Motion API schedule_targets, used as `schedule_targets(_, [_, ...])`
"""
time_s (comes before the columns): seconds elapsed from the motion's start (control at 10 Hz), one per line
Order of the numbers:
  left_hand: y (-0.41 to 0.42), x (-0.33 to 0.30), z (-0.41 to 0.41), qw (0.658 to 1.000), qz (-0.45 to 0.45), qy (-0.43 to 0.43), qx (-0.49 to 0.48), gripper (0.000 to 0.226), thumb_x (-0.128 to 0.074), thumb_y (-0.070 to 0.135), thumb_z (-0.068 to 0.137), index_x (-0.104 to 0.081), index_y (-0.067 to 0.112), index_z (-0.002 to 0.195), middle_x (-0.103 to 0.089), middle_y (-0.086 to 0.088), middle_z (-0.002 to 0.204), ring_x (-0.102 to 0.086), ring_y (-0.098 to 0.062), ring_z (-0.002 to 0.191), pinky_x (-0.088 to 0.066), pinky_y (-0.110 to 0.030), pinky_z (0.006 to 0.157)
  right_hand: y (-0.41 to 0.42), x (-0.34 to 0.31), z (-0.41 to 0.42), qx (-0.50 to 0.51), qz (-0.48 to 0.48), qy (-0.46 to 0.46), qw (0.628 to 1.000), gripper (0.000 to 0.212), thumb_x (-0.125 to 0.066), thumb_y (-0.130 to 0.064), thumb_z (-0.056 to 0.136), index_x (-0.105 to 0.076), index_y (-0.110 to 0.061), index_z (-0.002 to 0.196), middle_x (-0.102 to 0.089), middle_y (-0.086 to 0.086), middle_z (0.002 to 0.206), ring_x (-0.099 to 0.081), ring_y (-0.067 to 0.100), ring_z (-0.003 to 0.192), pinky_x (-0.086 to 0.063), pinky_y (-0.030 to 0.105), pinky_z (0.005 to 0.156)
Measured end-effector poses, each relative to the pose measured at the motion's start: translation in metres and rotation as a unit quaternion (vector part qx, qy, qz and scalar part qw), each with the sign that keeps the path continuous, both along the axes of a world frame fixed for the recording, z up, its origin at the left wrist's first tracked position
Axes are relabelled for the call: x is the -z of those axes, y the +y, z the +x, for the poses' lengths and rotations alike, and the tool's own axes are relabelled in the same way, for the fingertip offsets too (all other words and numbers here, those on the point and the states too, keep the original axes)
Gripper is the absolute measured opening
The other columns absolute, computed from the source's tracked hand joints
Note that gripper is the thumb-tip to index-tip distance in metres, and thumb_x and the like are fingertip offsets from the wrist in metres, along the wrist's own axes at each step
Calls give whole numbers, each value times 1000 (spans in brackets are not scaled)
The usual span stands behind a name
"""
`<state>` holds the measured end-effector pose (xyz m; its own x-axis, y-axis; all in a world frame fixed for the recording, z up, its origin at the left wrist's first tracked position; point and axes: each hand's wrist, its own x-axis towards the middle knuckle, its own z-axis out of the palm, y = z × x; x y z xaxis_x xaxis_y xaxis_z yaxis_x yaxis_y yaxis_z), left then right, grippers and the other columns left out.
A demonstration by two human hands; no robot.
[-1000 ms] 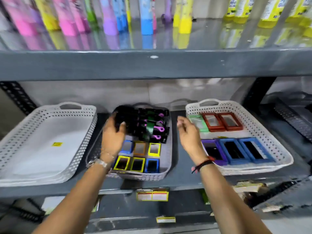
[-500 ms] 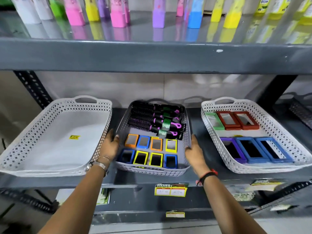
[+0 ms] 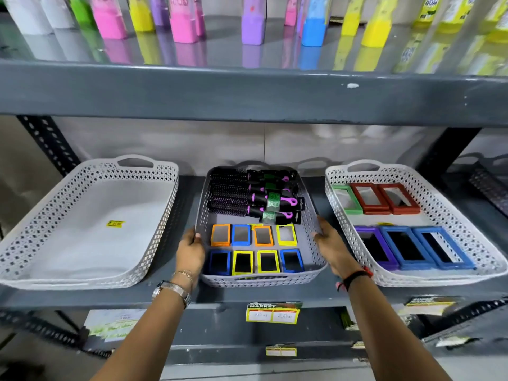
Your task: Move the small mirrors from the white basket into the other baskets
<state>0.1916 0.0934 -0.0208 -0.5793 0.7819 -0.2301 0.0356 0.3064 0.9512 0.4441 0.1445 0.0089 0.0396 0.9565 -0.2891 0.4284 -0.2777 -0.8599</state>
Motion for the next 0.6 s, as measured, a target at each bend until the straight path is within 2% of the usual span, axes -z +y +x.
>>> schedule_targets(0.1, [0, -1, 0, 1000, -2, -8, -5, 40, -34, 8, 98, -37, 3, 138, -49, -17, 133, -47, -34, 120, -35, -38, 102, -1, -1, -1, -5, 1, 2, 1000, 53, -31, 5, 93, -26, -16, 142, -33, 14, 148, -37, 31, 132, -31, 40, 109])
schedule_targets(0.2, [-1, -4, 2, 1000, 5, -22, -16, 39, -34, 8, 98, -38, 4, 136, -52, -18, 130, -49, -37, 117, -37, -41, 100, -3, -3, -2, 3, 0, -8, 1000, 51, -30, 2, 95, -22, -15, 142, -35, 15, 147, -39, 37, 129, -31, 47, 109])
schedule_targets(0.3, [0, -6, 4, 999, 14, -31, -19, 39, -34, 7, 98, -38, 3, 136, -51, -18, 130, -50, -29, 113, -37, -33, 100, -4, -4, -4, 7, 0, -17, 1000, 50, -30, 0, 96, -20, -15, 143, -35, 16, 147, -39, 42, 127, -31, 51, 106])
schedule_targets(0.4, [-3, -11, 4, 1000, 13, -2, 5, 41, -37, 12, 98, -36, 5, 138, -44, -16, 139, -43, -29, 124, -31, -32, 104, -6, -6, -3, -7, 0, -47, 999, 50, -31, -2, 96, -20, -16, 143, -38, 19, 144, -47, 41, 121, -39, 48, 102])
schedule_targets(0.5, [-7, -20, 3, 985, 8, 156, 77, 51, -40, 22, 97, -24, 11, 144, -29, -12, 149, -28, -27, 136, -22, -33, 110, -4, -11, -2, -52, 48, -150, 986, 52, -36, -13, 96, -16, -15, 144, -56, 22, 114, -59, 34, 96, -48, 40, 85])
schedule_targets(0.6, [-5, -35, 0, 932, 25, 337, 130, 58, -39, 28, 97, -14, 10, 146, -13, -13, 154, -11, -26, 142, -9, -32, 113, -3, -19, -5, -85, 129, -221, 963, 53, -39, -23, 96, -18, -10, 143, -56, 21, 115, -56, 30, 104, -46, 44, 94])
